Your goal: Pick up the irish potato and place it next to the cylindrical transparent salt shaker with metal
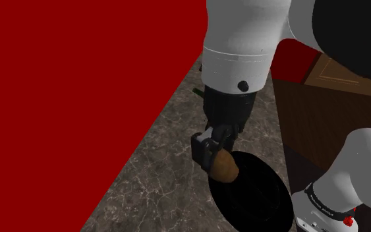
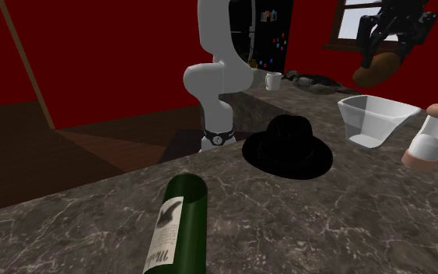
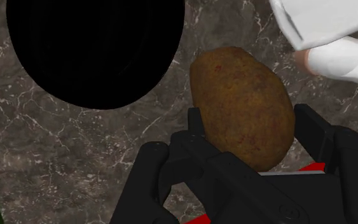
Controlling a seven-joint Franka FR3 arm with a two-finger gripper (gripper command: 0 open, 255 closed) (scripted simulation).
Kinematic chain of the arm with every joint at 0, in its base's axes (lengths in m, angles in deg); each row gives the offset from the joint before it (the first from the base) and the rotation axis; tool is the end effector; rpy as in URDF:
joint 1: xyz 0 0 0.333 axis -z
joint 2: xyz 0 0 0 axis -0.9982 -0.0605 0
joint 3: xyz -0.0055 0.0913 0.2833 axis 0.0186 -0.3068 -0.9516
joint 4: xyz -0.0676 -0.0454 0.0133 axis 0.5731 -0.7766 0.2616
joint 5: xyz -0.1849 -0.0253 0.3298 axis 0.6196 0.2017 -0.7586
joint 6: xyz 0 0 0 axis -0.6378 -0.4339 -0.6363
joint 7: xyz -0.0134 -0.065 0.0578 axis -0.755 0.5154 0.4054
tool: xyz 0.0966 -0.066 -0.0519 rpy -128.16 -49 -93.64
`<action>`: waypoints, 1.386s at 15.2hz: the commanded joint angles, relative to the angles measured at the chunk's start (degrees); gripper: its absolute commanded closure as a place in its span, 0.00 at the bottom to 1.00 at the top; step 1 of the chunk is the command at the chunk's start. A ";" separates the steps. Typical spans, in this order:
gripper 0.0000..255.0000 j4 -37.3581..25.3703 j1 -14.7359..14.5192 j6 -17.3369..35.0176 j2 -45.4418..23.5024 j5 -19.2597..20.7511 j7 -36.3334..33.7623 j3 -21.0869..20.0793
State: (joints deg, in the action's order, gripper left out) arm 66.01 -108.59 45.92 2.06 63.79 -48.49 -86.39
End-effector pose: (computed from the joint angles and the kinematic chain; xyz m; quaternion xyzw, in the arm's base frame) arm 0.2451 0.3803 0.5495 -0.9959 -0.0739 0.0479 0.0227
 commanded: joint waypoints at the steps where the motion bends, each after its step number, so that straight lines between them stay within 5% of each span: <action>1: 1.00 -0.81 -0.95 -0.06 -0.18 -0.64 -3.03 -2.01; 21: 1.00 12.89 -1.99 14.59 -0.92 -2.10 -2.69 -5.00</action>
State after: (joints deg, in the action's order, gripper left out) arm 78.20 -110.59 59.68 1.27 61.73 -51.32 -91.30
